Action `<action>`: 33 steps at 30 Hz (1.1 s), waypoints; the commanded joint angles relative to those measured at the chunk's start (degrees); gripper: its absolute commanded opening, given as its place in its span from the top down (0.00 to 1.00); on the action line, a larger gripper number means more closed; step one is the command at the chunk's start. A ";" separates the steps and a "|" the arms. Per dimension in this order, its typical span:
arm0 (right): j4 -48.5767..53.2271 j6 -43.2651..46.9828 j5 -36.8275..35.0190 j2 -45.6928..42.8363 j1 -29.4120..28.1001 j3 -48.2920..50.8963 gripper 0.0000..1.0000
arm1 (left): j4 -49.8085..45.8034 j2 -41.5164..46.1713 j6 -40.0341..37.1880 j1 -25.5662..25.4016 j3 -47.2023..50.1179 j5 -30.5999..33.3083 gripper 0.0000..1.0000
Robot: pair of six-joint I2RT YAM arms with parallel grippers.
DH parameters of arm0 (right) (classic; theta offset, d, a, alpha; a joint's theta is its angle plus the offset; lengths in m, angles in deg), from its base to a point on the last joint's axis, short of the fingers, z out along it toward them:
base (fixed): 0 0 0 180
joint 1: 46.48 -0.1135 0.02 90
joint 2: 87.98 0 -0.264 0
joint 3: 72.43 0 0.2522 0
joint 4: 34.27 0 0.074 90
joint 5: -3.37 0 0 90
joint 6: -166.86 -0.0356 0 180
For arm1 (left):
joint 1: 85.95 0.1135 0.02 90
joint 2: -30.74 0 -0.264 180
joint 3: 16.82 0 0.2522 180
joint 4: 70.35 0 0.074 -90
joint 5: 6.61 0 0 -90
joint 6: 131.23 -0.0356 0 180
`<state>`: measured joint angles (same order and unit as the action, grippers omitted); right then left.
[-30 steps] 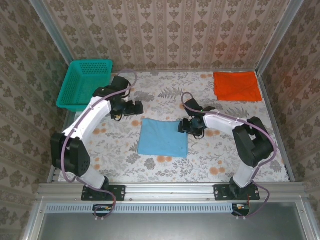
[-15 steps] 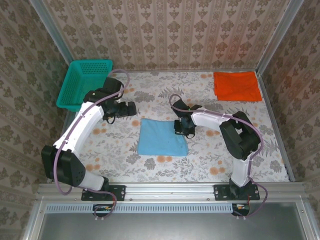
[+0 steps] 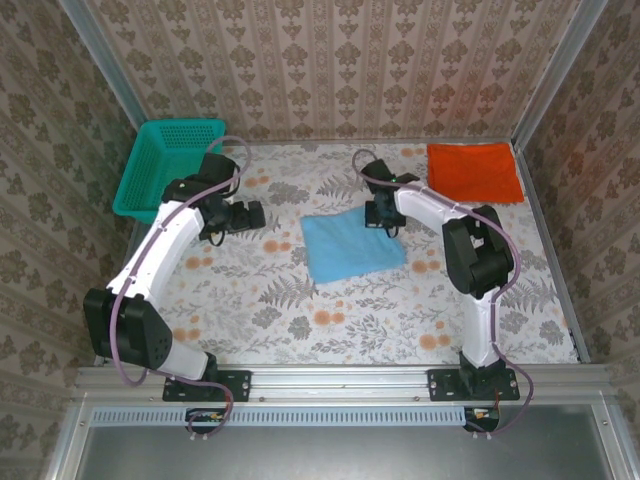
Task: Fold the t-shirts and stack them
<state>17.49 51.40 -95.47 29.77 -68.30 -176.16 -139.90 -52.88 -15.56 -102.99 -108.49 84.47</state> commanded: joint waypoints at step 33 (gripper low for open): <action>23.21 22.67 -5.44 27.37 17.30 -64.07 1.00 | -3.99 -3.22 -2.36 4.07 -1.19 1.22 0.00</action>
<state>36.77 71.14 -100.15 55.94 -51.52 -236.03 -142.29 -55.54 -16.46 -99.38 -108.44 85.17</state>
